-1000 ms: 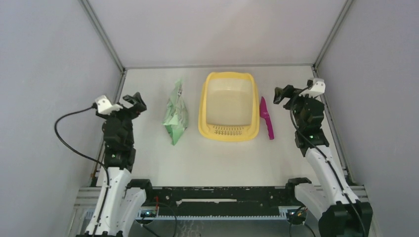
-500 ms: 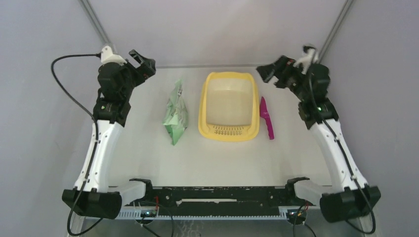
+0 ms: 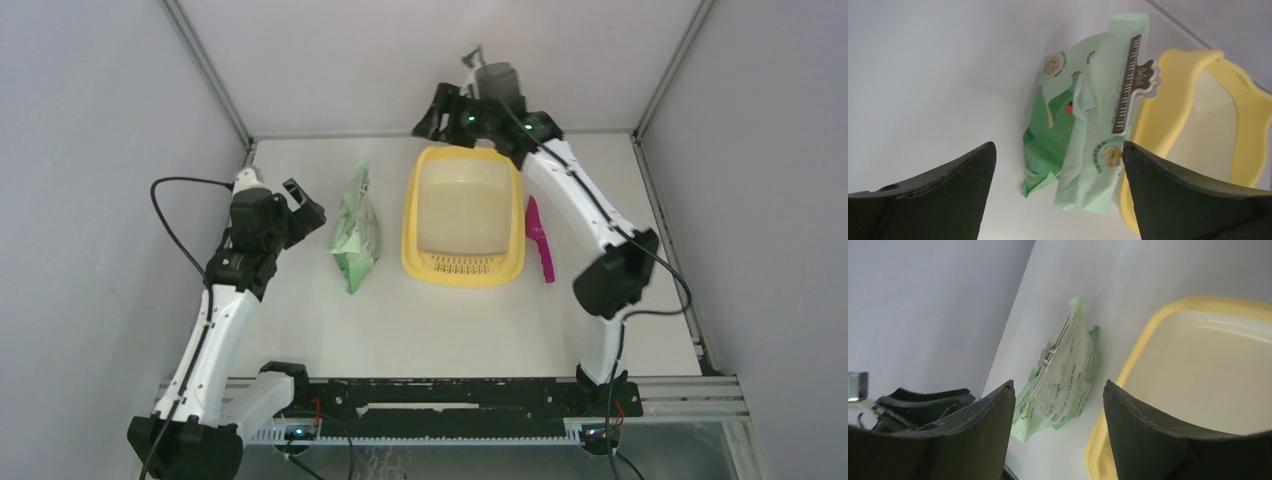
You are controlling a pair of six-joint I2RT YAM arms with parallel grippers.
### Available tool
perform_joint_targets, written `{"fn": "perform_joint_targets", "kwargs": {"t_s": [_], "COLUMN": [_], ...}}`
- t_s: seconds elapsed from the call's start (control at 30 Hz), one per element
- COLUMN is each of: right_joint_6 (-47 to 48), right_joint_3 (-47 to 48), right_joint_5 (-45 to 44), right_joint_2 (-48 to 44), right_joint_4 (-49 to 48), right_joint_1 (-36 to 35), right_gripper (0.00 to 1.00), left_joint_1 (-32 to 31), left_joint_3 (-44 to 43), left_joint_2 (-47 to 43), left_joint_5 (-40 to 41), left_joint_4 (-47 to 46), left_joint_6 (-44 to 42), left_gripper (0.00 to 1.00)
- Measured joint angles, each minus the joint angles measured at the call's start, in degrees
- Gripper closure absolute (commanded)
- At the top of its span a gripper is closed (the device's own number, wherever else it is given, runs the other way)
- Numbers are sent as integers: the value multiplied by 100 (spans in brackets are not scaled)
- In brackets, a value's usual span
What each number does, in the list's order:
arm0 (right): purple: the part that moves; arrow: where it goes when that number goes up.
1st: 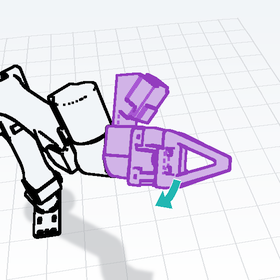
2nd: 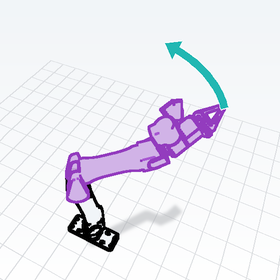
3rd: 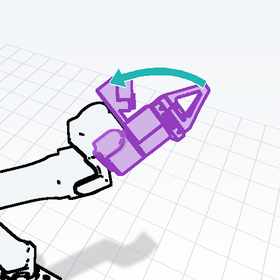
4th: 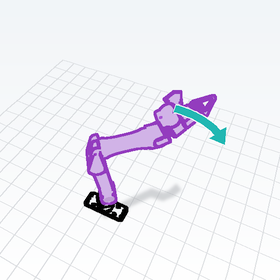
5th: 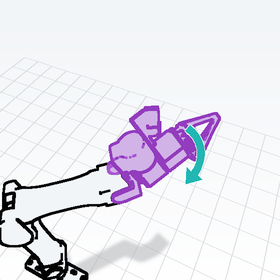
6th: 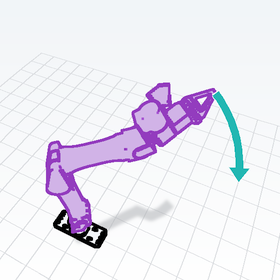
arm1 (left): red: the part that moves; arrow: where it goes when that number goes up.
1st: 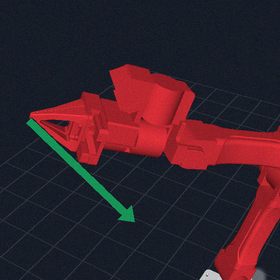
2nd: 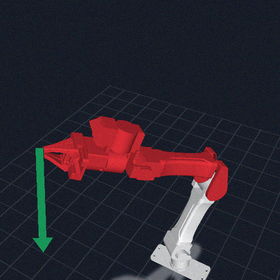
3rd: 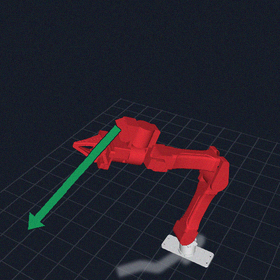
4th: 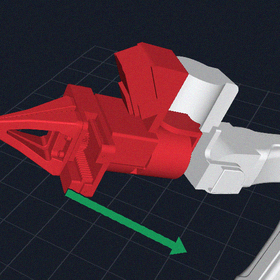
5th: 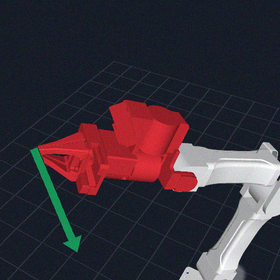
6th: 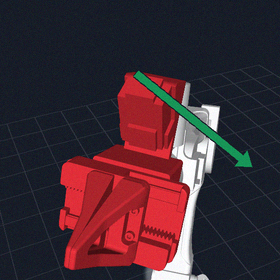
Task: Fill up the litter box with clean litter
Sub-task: Remove the clamp from the cat litter bag.
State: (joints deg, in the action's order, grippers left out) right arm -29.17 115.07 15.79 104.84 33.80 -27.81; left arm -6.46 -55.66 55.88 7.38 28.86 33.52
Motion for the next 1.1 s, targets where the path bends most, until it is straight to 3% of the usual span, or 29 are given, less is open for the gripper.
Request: {"fn": "perform_joint_targets", "kwargs": {"t_s": [0.13, 0.3, 0.43, 0.5, 0.57, 0.83, 1.1], "right_joint_6": [-310, -640, -907, -1062, -1207, -1513, -1622], "right_joint_3": [1054, 1513, 1513, 1545, 1600, 1781, 1781], "right_joint_5": [85, 74, -39, -83, -164, -684, -1021], "right_joint_2": [1335, 2280, 2430, 2430, 2430, 2518, 2785], "right_joint_4": [409, 732, 765, 691, 599, 503, 544], "right_joint_1": [-474, -942, -1222, -1322, -1399, -1475, -1480], "right_gripper": [27, 27, 27, 27, 27, 29, 30], "left_joint_1": [-13, -131, -170, -175, -179, -251, -481], "left_joint_3": [146, 304, 457, 516, 529, 595, 595], "left_joint_2": [-271, -282, -236, -94, 170, 1200, 1624], "left_joint_5": [308, 597, 796, 885, 905, 839, 745], "left_joint_4": [240, 278, 299, 245, 166, -302, -654], "left_joint_6": [0, 4, 61, 111, 153, 210, 212], "left_gripper": [3, 6, 15, 30, 39, 46, 48]}}
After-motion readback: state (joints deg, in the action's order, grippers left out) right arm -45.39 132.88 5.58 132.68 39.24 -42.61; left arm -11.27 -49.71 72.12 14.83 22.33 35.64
